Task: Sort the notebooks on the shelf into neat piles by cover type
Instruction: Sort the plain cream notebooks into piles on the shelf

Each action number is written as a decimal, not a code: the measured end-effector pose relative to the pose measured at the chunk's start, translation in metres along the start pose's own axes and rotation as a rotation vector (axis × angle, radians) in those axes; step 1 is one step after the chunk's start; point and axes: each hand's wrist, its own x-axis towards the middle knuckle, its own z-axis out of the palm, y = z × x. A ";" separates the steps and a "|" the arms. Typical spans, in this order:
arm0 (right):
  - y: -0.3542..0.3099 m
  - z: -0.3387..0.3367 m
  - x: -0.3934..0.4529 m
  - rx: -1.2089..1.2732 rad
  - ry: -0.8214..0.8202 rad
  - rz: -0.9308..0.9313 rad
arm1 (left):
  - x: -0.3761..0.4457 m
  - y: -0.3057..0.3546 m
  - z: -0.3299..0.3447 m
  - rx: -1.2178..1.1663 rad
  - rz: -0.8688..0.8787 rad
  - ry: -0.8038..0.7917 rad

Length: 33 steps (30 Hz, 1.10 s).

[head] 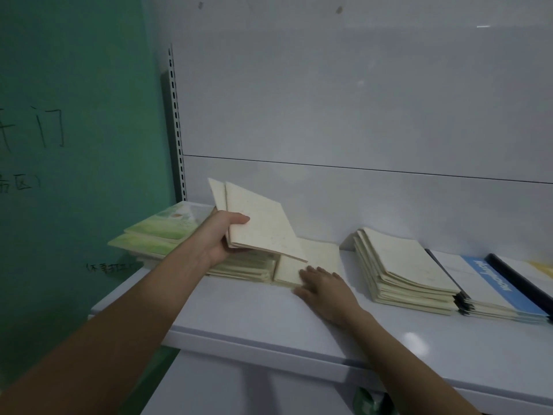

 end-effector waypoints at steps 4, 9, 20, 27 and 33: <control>0.005 -0.011 -0.016 -0.077 0.110 -0.046 | 0.007 0.001 -0.001 -0.015 0.002 -0.002; 0.022 -0.033 -0.012 0.318 0.192 0.192 | 0.014 -0.001 0.004 -0.047 0.000 -0.003; 0.008 -0.017 -0.007 0.024 0.023 -0.098 | 0.015 -0.014 0.037 -0.004 -0.015 0.020; 0.046 -0.099 0.020 0.799 0.474 0.297 | 0.004 0.003 0.052 -0.060 0.072 0.092; 0.028 -0.162 -0.006 0.549 0.567 -0.129 | 0.002 -0.017 0.102 -0.061 0.040 0.067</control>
